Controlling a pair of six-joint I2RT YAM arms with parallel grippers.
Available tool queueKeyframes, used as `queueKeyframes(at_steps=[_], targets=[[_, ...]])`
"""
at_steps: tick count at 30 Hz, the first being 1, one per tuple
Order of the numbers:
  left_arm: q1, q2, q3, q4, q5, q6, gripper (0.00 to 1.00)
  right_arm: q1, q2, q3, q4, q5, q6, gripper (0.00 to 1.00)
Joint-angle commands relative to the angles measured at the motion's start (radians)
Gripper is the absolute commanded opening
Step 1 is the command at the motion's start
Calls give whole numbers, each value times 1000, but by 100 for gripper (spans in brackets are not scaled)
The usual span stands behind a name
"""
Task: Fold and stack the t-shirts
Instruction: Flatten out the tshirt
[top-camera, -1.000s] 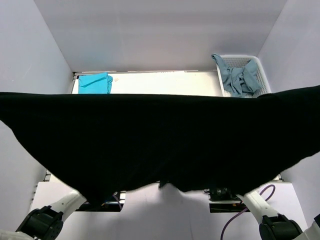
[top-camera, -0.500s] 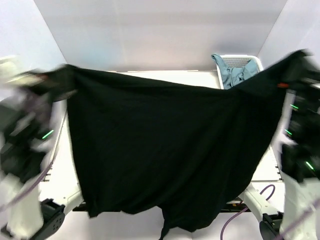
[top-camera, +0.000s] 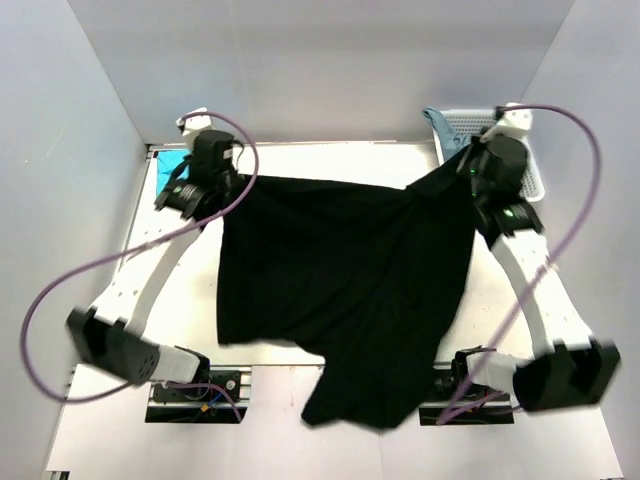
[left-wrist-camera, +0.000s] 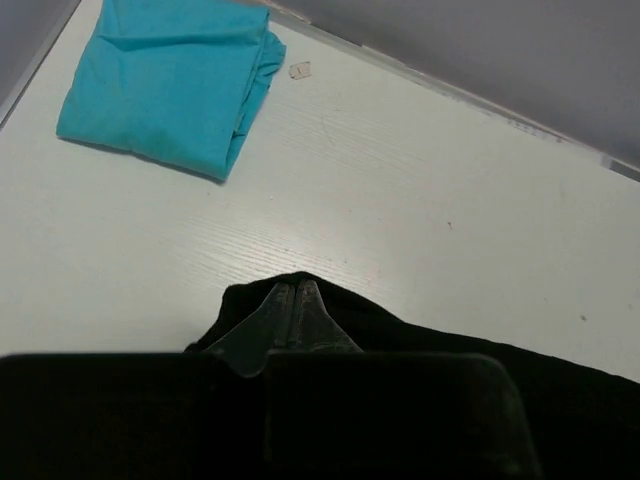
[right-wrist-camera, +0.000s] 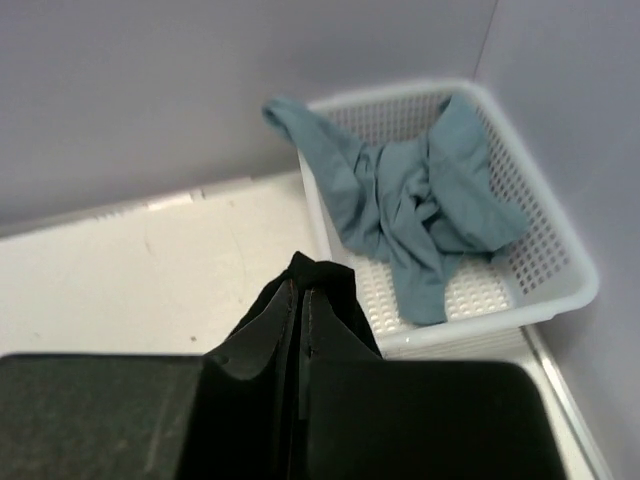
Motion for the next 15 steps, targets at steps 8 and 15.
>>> queueKeyframes(at_steps=[8,15], targets=[[131,383,223,127,35,3,0,-6,315,166,185,3,12,0],[206,719,495,173,140,49,0,-8,598,438,187,22,5,0]])
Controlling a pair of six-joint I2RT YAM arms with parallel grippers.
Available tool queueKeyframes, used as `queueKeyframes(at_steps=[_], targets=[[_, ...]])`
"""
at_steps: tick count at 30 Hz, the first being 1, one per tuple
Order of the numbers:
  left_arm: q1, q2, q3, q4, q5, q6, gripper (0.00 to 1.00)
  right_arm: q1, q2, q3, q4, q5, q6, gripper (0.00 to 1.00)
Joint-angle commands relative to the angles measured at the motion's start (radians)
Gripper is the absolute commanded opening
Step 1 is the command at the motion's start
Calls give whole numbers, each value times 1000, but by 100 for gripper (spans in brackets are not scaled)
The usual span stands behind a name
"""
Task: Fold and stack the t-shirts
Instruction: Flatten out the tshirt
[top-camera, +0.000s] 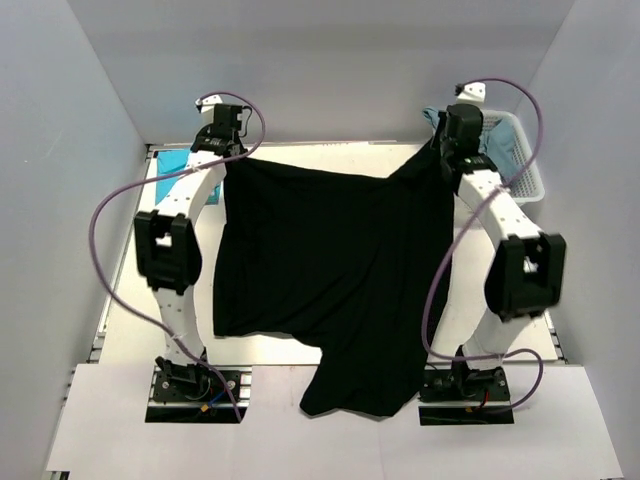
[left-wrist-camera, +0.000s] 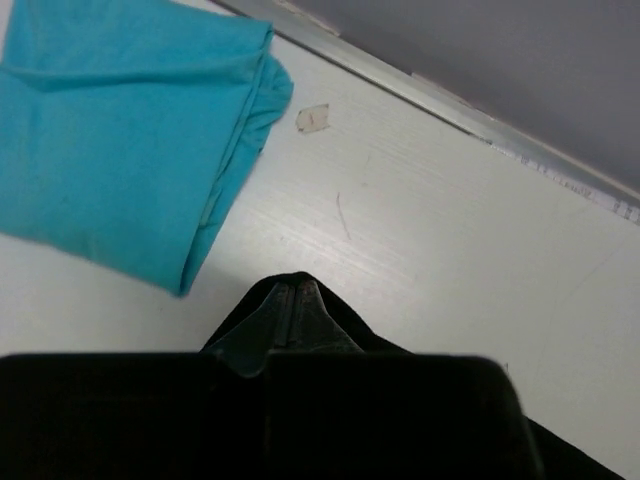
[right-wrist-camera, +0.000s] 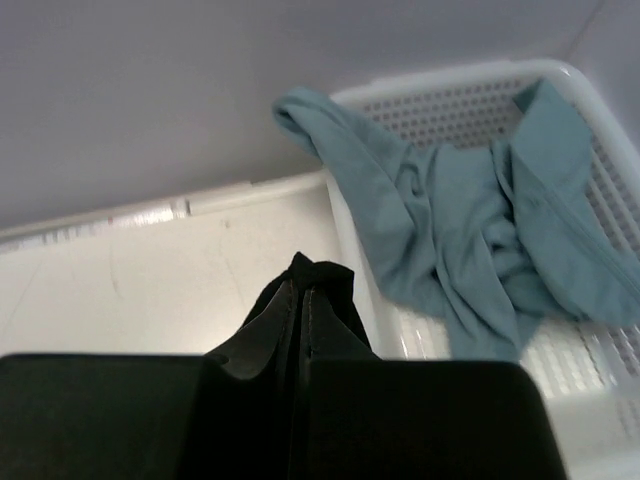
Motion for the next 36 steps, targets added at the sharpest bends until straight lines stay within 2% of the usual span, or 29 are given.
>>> queueKeyframes(at_steps=[1,2,3,4,5,7,8,9,10,13,14,19,20,21,23,24,27,28,32,36], targets=[[41,107,179,46,72,55,0,-5,151,193,68,34,-6,0],[41,144,213,58,85,71,7,-5,184,233,21,35,-16,0],[50,221,294,58,98,104,58,-3,298,378,-30,26,-39,4],[51,222,337,58,98,105,88,-2,299,432,-30,25,-39,4],[61,289,381,47,113,114,100,0,409,483,-99,22,-62,28],[70,340,505,24,187,125,100,0,504,749,-226,8,-70,54],[70,354,520,15,213,125,100,3,538,842,-347,-7,-70,83],[70,342,520,38,261,125,100,4,537,855,-361,-23,-73,90],[70,319,473,58,285,125,100,4,528,849,-366,-30,-72,90],[70,202,343,92,334,125,100,8,334,659,-322,-104,-47,90],[70,175,319,92,345,125,100,9,298,528,-317,-133,-40,90],[44,8,128,-29,392,115,100,12,39,315,-426,-262,66,90],[44,-25,80,-29,433,97,100,12,16,289,-443,-270,82,90],[35,-89,-25,-29,534,70,100,14,-57,189,-472,-285,98,90],[35,-144,-127,6,642,59,100,17,-106,117,-518,-276,154,90],[22,-187,-212,6,664,31,100,14,-159,6,-535,-270,175,90],[-11,-232,-355,27,719,-6,100,8,-294,-154,-596,-212,328,90],[-34,-241,-382,27,730,-16,100,5,-366,-226,-607,-196,345,90],[-95,-252,-477,17,719,-50,100,3,-470,-437,-652,-198,392,90],[-117,-279,-572,-54,636,-92,100,9,-532,-553,-598,-352,355,90]])
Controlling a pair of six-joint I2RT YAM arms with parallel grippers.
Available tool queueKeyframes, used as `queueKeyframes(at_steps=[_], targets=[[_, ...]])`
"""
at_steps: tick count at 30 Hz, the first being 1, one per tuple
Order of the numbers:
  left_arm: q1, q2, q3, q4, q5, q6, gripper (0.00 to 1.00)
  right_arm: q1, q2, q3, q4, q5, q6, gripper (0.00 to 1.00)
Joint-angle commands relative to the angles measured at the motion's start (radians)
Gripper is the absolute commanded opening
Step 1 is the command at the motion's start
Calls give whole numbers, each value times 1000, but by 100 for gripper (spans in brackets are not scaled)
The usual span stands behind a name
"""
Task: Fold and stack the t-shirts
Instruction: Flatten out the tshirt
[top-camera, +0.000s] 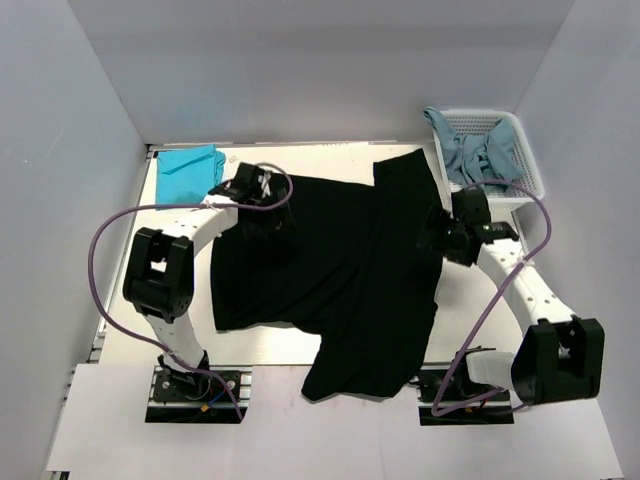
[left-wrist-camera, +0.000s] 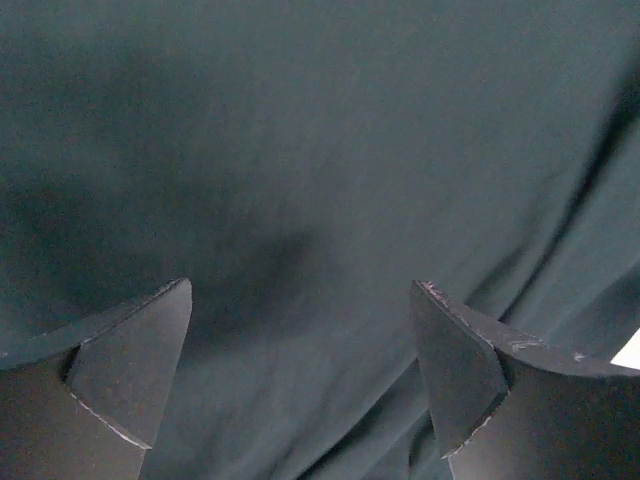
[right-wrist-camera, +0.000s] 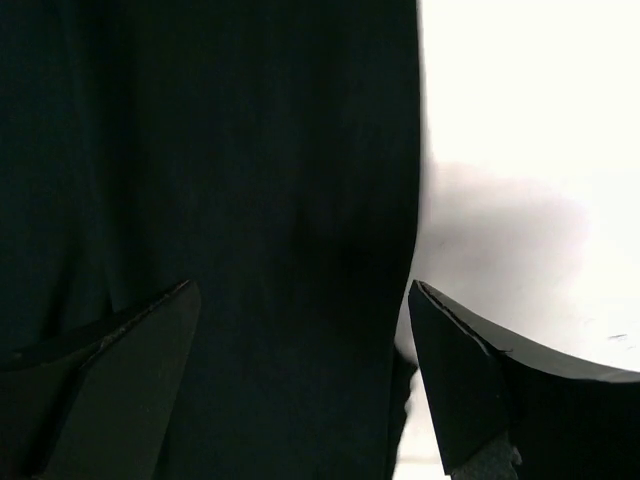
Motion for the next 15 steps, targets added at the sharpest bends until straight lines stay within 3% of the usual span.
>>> queueKeyframes(at_steps=[1,4,8,14,15], targets=[[-17,-87,-43,-105,-65,-57,100,7,-74,-60,54,-146,2,90],[-17,-159,-91,-215,-184,-109,100,15,-102,-129,156,-274,-43,90],[-17,-329,-177,-354,-309,-159,97,41,-67,-118,184,-300,-61,90],[-8,-540,-356,-443,-366,-219,90,78,18,-150,265,-328,-42,89],[-8,-552,-382,-443,-375,-219,85,76,32,-150,267,-326,-41,89]])
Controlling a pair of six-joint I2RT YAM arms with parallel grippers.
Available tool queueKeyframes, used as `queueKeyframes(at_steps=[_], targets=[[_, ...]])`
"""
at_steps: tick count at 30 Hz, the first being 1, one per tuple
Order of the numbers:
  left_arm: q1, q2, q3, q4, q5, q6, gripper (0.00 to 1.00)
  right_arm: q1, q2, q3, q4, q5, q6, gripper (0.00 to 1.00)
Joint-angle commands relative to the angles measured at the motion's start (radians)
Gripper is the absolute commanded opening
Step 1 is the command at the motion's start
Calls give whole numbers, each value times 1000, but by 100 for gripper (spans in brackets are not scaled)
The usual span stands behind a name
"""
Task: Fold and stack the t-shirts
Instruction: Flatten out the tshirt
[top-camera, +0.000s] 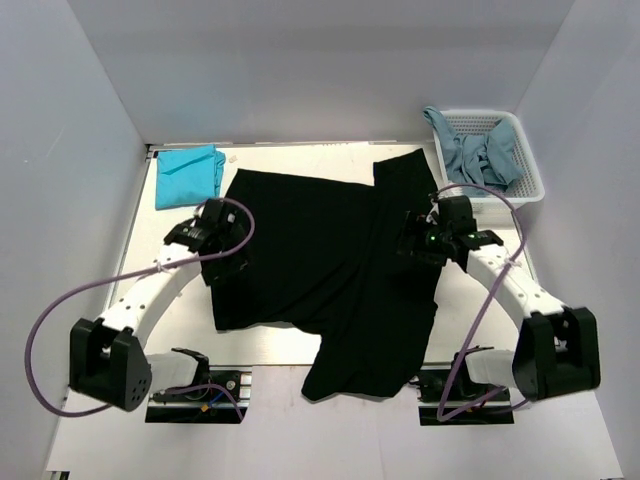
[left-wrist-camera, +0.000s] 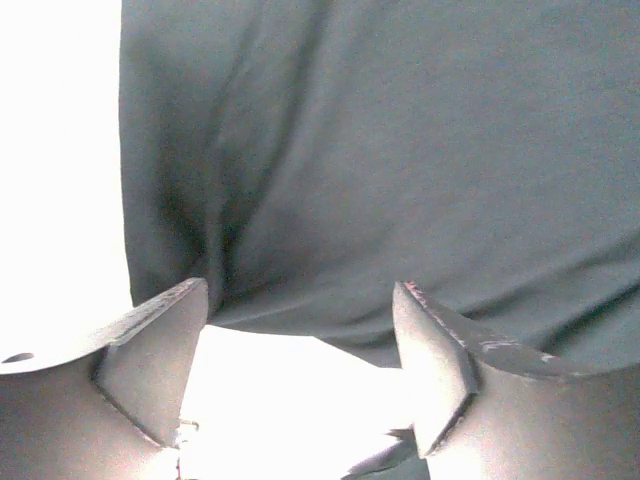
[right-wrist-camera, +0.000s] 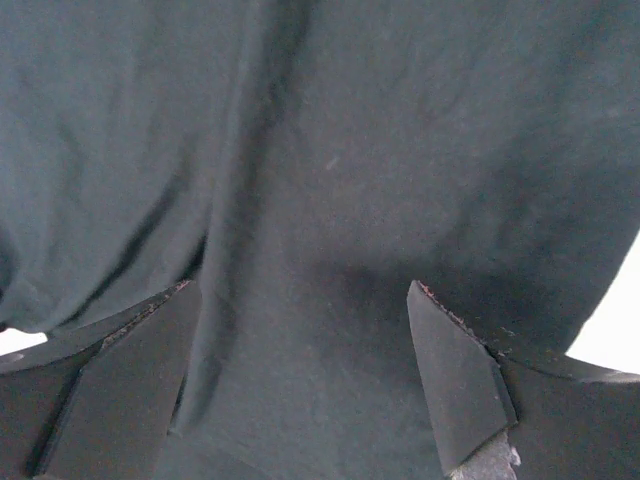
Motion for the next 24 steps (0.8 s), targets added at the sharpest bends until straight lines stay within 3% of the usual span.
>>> queueKeyframes(at_steps=[1,6,12,20,24], targets=[[5,-35,-73,-62,-67,-36,83,16,75,-13,58,-24,-1,89],[5,3,-92,-23,-67,-36,73,21,154,-5,62,23,-1,89],[15,118,-92,-86,-142,-69,51,19,258,-7,68,66,52,88],[24,148,-113,-96,-171,-92,49,11,395,19,10,129,146,86],[24,158,-124,-36,-118,-53,37,8,439,50,-7,140,152,86]])
